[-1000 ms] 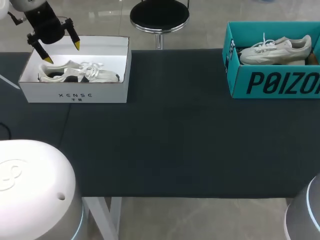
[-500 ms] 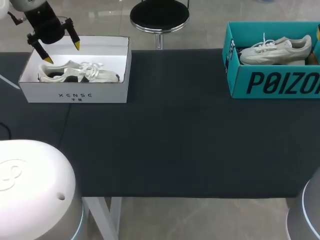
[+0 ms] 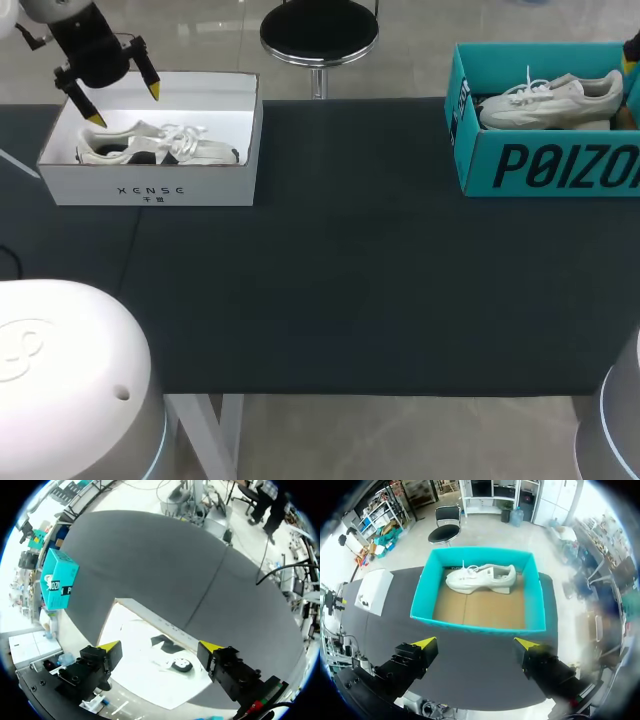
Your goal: Take the shoe out of the shoebox, open the shoe tongue, remove and reinsert the insole, then place the shoe into the shoebox
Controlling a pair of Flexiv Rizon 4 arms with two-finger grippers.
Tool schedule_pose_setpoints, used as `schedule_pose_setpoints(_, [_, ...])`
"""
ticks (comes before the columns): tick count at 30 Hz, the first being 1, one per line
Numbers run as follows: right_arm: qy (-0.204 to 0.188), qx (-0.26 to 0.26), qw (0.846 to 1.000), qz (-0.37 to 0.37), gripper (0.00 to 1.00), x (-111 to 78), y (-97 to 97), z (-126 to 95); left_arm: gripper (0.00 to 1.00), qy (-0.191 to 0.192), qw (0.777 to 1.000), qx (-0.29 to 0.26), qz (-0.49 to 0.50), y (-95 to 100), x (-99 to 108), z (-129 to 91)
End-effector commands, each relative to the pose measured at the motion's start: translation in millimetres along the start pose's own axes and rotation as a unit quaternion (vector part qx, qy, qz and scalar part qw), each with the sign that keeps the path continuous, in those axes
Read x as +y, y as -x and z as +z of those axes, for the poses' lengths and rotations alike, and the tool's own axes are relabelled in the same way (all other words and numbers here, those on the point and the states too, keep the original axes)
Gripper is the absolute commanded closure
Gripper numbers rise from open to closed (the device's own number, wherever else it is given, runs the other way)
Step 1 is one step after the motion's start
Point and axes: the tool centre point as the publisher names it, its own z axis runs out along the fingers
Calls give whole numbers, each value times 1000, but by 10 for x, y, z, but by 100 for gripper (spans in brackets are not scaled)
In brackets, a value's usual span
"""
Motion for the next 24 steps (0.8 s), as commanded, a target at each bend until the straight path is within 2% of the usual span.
schedule_pose_setpoints(1, [-55, -9, 998, 1, 0, 419, 121, 288, 0, 1, 1000, 1, 0, -6, -6, -3])
schedule_pose_setpoints(7, [-77, -32, 996, 19, 0, 658, 377, 623, 0, 1, 1000, 1, 0, -6, -6, -3])
schedule_pose_setpoints(12, [-100, -48, 994, 26, 0, 787, 561, 887, 0, 1, 1000, 1, 0, -6, -6, -3])
schedule_pose_setpoints(13, [-104, -58, 992, 31, 0, 855, 648, 1003, 0, 1, 1000, 1, 0, -6, -6, -3])
schedule_pose_setpoints(24, [-123, -60, 990, 31, 0, 1076, 884, 1394, 0, 1, 1000, 1, 0, -6, -6, -3])
